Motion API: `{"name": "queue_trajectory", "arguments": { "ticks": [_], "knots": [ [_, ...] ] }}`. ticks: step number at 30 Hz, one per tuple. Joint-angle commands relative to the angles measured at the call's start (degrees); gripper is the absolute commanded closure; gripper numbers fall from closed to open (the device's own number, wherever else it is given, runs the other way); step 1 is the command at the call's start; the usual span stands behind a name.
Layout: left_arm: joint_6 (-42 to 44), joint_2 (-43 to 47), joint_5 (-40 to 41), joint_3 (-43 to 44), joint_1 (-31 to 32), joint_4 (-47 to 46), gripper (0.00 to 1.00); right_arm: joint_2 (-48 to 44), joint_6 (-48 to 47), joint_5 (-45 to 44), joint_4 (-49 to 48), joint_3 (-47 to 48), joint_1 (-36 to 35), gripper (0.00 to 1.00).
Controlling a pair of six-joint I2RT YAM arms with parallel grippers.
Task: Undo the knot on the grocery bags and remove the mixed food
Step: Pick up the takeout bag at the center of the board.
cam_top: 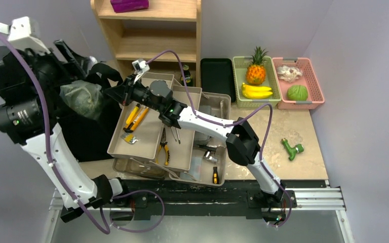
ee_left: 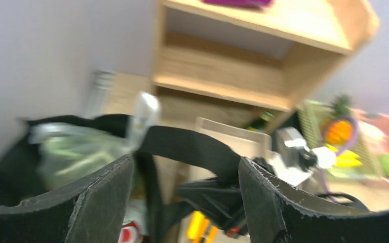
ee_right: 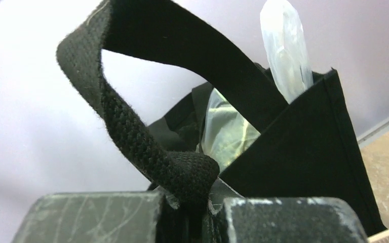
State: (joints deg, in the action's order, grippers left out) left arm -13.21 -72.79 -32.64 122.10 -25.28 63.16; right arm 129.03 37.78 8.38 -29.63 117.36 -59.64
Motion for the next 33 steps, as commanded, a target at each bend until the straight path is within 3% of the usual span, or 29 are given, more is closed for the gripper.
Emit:
{"name": "queue_trajectory", "arguments": {
  "ticks": [1,5,10,22,29,33],
  "knots": [
    [12.01,-0.6,22.41,8.32,-2.61,10.41,0.26,-4.5,-2.22,-1.46,-3.62,-1.72,0.7,1.0],
    [26.58,0.06,37.11,2.72,-2.81,15.51,0.25,-5.74,-2.69,0.45,-4.17,-2.85,1.5,1.0],
    [44.07,0.9,45.55,-7.33,-4.07,15.03,0.25,-5.95,-3.23,3.77,-2.87,-1.75,1.97,1.0],
    [64.46,-4.7,39.24,-19.36,-5.26,11.09,0.24,-6.86,-4.41,7.4,-2.27,-2.93,2.18,1.0],
    [75.53,-10.43,41.16,-19.94,-5.26,14.69,0.24,-7.1,-4.8,7.39,-2.26,-3.13,2.41,1.0],
    [79.58,-12.13,43.25,-23.74,-5.17,11.2,0.24,-7.11,-4.95,7.44,-2.11,-3.45,2.59,1.0]
  ]
}}
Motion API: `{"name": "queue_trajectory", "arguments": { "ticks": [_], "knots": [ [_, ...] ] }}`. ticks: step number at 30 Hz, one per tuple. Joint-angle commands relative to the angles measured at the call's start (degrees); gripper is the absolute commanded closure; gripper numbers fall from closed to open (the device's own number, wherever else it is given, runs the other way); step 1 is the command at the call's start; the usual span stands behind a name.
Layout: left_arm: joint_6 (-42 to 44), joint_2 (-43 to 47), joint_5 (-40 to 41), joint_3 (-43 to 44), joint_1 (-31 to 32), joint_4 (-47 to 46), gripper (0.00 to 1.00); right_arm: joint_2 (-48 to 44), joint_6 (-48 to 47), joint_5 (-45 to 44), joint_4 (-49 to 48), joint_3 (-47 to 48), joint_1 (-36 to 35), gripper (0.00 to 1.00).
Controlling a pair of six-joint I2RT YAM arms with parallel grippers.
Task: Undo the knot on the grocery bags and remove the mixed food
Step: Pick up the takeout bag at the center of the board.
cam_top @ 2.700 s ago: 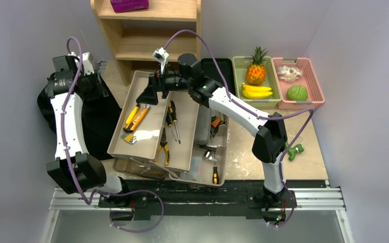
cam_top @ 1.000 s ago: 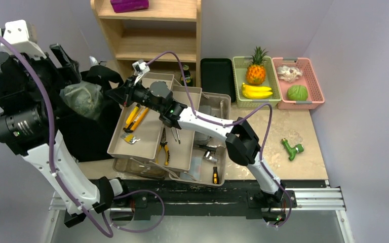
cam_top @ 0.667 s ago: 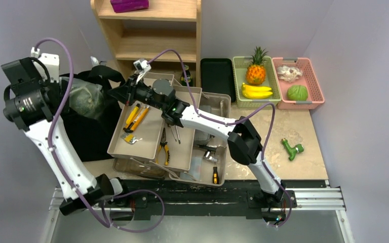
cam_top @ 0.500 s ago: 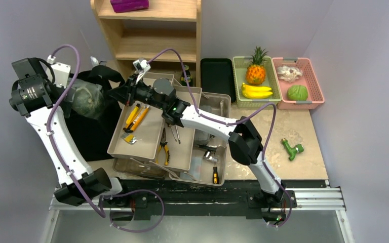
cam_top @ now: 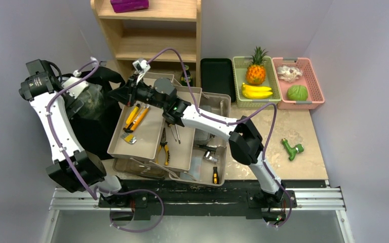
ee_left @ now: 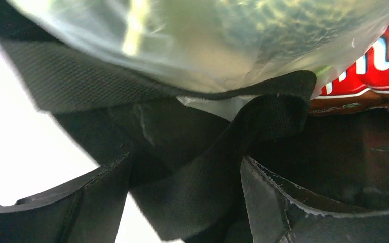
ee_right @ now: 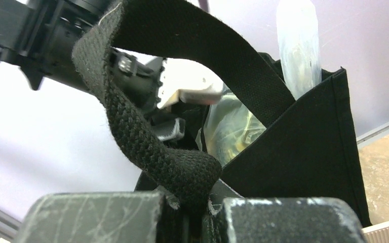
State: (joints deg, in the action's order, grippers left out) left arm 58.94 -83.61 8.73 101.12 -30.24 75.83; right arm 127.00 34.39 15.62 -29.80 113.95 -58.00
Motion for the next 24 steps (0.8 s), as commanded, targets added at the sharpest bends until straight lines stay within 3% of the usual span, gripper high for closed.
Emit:
{"name": "queue_trajectory", "arguments": {
  "ticks": [1,3,5,7,9,12,16,21,24],
  "knots": [
    [8.09,-1.82,2.04,-3.3,-0.2,-1.96,0.24,-5.09,-1.61,0.27,-1.86,-0.04,1.0,1.0],
    [8.78,-2.99,2.8,-4.16,-0.23,-2.65,0.25,-5.17,-1.75,0.29,-1.82,-0.04,1.04,1.0],
    [8.9,-3.69,4.3,-5.75,-0.17,-5.31,0.33,-5.03,-1.96,0.38,-1.66,0.15,1.04,1.0],
    [7.45,-3.03,5.95,-7.1,-0.18,-9.65,0.59,-4.86,-2.29,0.46,-1.34,0.69,1.04,1.0],
    [3.05,-1.07,4.69,-4.81,-0.18,-11.62,0.97,-4.64,-2.83,0.28,-0.86,1.71,1.04,1.0],
    [-5.71,3.65,1.17,1.64,-0.37,-13.18,1.0,-3.36,-3.93,1.08,0.83,5.62,0.93,1.0],
    [-22.38,10.39,-0.6,12.71,-1.33,-17.66,1.0,2.06,-3.07,2.92,6.8,17.57,0.96,1.0],
    [-40.37,11.6,-2.06,26.59,-1.38,-20.61,1.0,5.98,-5.28,1.67,5.57,27.04,-0.3,1.0],
    [-45.11,12.38,0.46,28.76,-1.33,-26.24,1.0,5.73,-9.14,0.42,-0.02,26.24,-1.6,1.0]
  ]
}}
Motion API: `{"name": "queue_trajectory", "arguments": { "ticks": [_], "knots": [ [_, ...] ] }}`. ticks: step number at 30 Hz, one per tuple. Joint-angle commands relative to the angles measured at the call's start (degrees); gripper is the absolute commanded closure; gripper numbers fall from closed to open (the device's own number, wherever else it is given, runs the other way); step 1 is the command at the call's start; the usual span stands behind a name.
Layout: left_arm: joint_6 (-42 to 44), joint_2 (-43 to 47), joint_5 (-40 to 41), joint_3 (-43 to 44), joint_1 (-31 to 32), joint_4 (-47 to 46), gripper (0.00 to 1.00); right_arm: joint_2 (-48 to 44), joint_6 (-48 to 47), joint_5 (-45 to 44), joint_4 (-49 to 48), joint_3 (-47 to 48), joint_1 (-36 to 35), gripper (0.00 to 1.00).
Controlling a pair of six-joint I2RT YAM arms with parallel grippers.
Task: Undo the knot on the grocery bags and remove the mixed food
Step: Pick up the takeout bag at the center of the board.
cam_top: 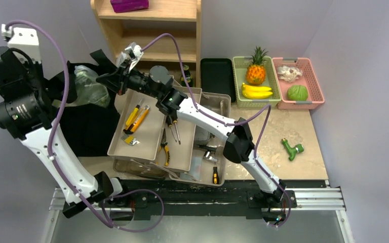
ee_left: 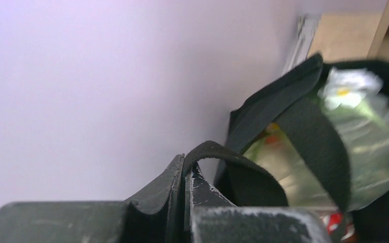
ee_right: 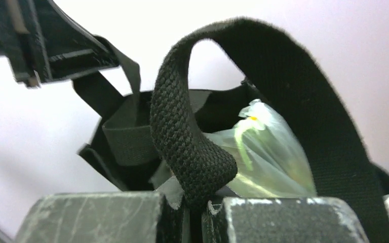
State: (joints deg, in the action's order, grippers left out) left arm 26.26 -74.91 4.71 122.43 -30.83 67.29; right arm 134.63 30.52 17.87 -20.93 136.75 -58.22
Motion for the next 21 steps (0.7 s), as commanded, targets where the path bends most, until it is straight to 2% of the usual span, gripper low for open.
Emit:
{"name": "queue_trajectory", "arguments": {
  "ticks": [1,4,7,13,19,21],
  "knots": [
    [-13.34,4.3,5.18,7.13,-0.78,-20.28,1.0,-1.9,-6.81,-3.06,-10.67,3.3,-1.84,1.0],
    [-14.91,5.67,8.13,6.53,-0.79,-28.25,1.0,-0.93,-8.22,-5.91,-16.28,3.46,-2.63,1.0],
    [-15.88,4.4,10.6,10.73,-0.75,-33.6,1.0,0.29,-9.19,-8.71,-20.08,5.59,-2.87,1.0],
    [-16.53,-0.33,9.01,23.55,-0.77,-41.7,1.0,-0.73,-12.28,-11.47,-23.25,8.79,-2.87,1.0],
    [-16.79,-0.42,7.35,25.61,-0.78,-54.92,1.0,-4.1,-14.31,-13.44,-26.68,9.66,-2.86,1.0],
    [-17.55,-1.09,6.67,27.75,-0.75,-56.45,1.0,-4.53,-14.86,-14.13,-27.14,11.16,-2.87,1.0]
  ]
}}
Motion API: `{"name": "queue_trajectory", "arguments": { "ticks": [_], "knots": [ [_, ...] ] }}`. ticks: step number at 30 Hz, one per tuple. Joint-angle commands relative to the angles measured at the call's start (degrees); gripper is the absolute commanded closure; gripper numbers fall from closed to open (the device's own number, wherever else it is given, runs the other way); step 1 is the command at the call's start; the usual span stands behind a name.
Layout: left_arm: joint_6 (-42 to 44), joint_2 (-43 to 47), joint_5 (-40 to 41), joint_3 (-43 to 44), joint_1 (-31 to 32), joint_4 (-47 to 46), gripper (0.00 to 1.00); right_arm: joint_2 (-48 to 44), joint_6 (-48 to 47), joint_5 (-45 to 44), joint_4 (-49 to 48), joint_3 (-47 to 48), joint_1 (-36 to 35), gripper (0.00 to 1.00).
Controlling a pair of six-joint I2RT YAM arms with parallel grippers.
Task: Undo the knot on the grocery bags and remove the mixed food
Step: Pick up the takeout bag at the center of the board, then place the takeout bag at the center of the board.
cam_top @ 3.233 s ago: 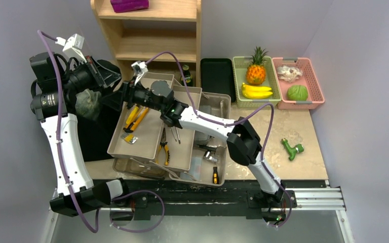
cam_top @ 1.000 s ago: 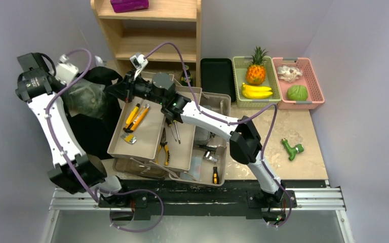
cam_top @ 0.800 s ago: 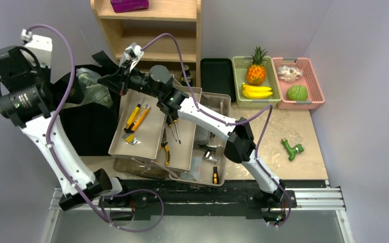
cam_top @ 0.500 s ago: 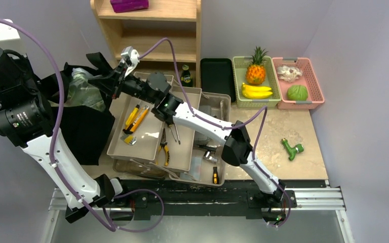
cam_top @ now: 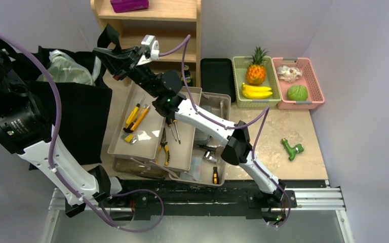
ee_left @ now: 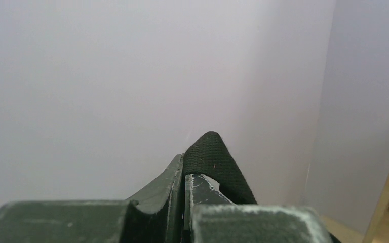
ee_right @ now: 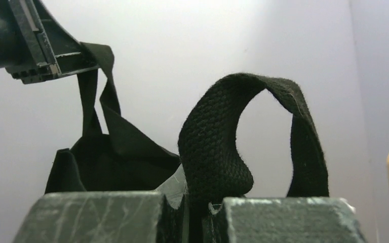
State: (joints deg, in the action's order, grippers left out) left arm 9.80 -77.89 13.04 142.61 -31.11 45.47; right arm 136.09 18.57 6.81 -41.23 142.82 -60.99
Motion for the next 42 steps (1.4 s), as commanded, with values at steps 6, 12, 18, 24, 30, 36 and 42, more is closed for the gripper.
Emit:
{"name": "queue_trajectory", "arguments": {
  "ticks": [6,12,18,24,30,36,42],
  "knots": [
    [-8.59,3.3,-5.67,8.12,-0.51,-36.49,1.0,-9.8,-5.83,-4.26,-9.01,5.33,0.28,1.0],
    [-25.87,5.48,-18.17,6.99,-0.49,-33.77,1.0,-16.09,-6.36,-3.59,-3.97,4.87,5.4,1.0],
    [-45.51,5.64,-32.11,3.99,-0.52,-34.8,1.0,-25.43,-5.74,-1.89,2.4,1.73,13.47,1.0],
    [-61.87,2.36,-41.28,4.88,0.78,-39.99,1.0,-33.89,-8.09,-0.16,9.51,0.82,19.52,1.0],
    [-53.06,1.47,-45.97,0.95,19.27,-36.93,1.0,-42.25,-15.89,-2.22,18.23,-2.63,22.18,1.0],
    [-40.96,-3.52,-47.14,0.8,38.82,-29.96,1.0,-52.25,-26.0,-8.75,25.07,-11.63,24.11,1.0],
    [-30.88,-12.16,-45.73,5.6,54.51,-26.98,1.0,-58.76,-34.98,-16.88,34.46,-14.46,25.89,1.0]
  ]
}}
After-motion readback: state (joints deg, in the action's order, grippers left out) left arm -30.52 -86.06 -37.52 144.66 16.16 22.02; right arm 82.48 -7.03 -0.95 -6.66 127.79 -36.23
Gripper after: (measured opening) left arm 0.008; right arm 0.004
